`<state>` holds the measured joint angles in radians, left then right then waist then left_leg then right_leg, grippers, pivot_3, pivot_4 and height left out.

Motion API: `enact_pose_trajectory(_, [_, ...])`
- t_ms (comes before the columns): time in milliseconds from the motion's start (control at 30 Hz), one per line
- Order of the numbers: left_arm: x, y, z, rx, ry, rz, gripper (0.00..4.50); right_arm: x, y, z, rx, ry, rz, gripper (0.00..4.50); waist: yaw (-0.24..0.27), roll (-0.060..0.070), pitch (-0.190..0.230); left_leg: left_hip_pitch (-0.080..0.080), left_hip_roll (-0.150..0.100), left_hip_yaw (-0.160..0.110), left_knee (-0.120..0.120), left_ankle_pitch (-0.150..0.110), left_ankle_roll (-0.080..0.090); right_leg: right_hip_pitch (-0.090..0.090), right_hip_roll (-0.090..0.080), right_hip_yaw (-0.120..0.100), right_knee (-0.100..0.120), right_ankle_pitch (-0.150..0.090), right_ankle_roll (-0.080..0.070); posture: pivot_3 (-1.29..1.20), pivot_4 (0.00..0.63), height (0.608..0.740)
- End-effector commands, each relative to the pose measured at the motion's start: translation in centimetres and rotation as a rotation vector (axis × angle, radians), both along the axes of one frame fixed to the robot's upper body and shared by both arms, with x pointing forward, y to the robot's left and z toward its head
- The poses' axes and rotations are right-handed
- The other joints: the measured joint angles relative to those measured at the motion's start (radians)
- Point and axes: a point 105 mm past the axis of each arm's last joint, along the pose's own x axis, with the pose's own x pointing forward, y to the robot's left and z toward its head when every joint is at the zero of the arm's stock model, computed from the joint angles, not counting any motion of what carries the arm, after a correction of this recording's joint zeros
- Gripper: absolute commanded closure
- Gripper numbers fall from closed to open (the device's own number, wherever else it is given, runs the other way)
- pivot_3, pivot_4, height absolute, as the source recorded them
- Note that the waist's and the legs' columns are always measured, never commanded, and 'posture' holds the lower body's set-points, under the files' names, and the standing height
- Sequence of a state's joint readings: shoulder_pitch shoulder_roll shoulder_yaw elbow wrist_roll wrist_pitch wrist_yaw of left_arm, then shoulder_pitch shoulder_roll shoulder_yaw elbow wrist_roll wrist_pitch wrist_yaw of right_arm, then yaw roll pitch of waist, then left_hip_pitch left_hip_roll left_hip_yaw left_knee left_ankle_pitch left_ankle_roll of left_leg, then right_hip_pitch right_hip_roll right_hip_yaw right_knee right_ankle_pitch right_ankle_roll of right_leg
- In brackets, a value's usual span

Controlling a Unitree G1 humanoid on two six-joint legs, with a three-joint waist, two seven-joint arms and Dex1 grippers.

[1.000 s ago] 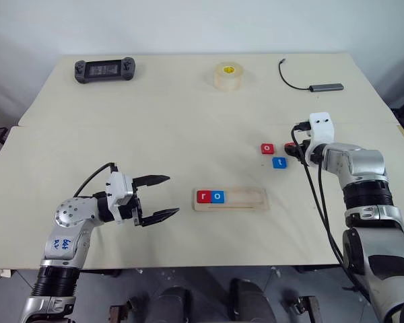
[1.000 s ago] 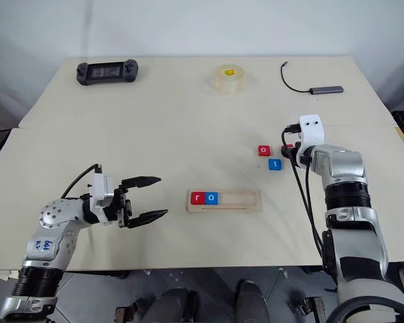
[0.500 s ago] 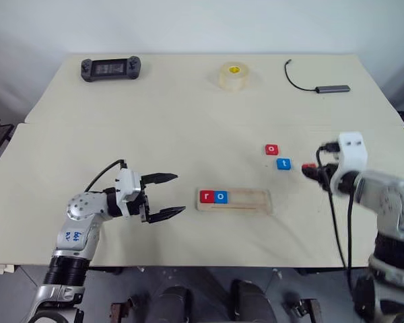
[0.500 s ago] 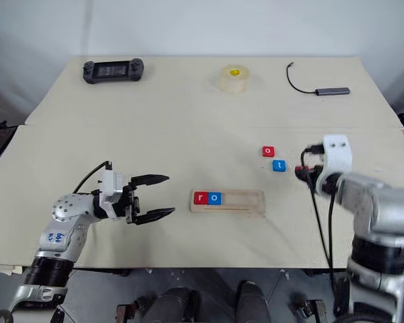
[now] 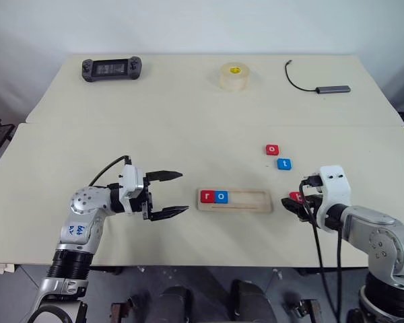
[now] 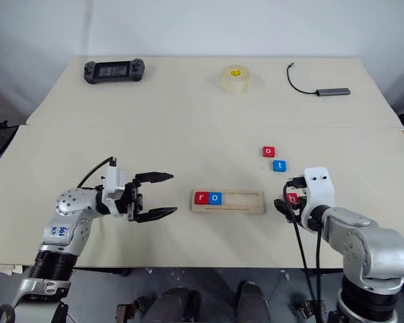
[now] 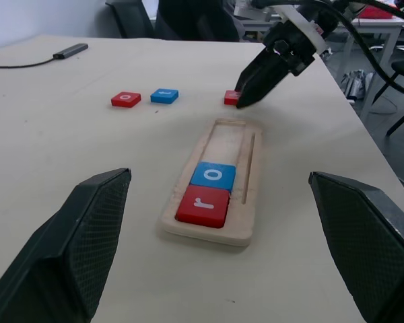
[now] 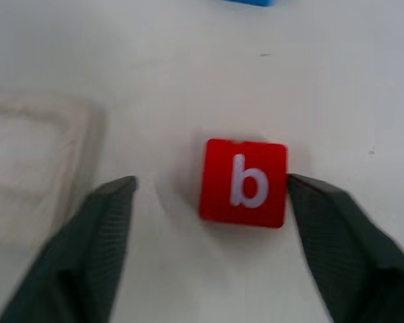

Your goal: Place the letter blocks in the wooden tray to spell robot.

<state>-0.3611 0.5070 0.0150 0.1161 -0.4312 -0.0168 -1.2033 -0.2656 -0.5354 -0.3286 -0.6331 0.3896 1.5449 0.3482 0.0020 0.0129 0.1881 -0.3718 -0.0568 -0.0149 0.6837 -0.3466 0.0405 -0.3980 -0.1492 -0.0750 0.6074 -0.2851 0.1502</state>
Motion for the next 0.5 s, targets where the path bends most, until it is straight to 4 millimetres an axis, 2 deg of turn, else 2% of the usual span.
enact_pose_trajectory(33, [-0.6,-0.4,1.1,-0.015,-0.044,-0.026,0.00,0.6,-1.4,2.2,-0.094,-0.091,0.170,0.02,0.000,0.000,0.000,0.000,0.000,0.000,0.000,0.000,0.000,0.000,0.000,0.000,0.000,0.000,0.000,0.00,0.150,0.740])
enact_pose_trajectory(133, [-0.9,-0.4,1.0,-0.011,-0.037,-0.028,0.00,0.7,-2.2,3.3,-0.180,-0.116,0.391,0.02,-0.001,0.000,0.000,0.000,-0.001,0.002,0.000,0.000,0.002,0.001,0.000,0.001,-0.003,0.000,0.001,0.00,0.150,0.740])
enact_pose_trajectory(300, [-1.1,-0.6,1.1,-0.008,-0.038,-0.042,0.00,0.6,-2.1,3.5,-0.245,-0.180,0.795,0.02,-0.005,-0.002,0.001,0.002,0.002,0.003,-0.001,0.000,0.001,0.003,0.002,0.000,-0.005,0.001,0.001,0.00,0.150,0.740])
enact_pose_trajectory(500, [-1.3,-0.8,1.2,-0.004,-0.052,-0.053,0.00,2.5,-3.1,1.5,-0.357,-0.130,1.010,0.02,-0.005,-0.002,0.001,0.002,0.002,0.003,0.001,0.000,0.001,0.004,0.001,0.000,-0.006,0.001,0.003,0.00,0.150,0.740])
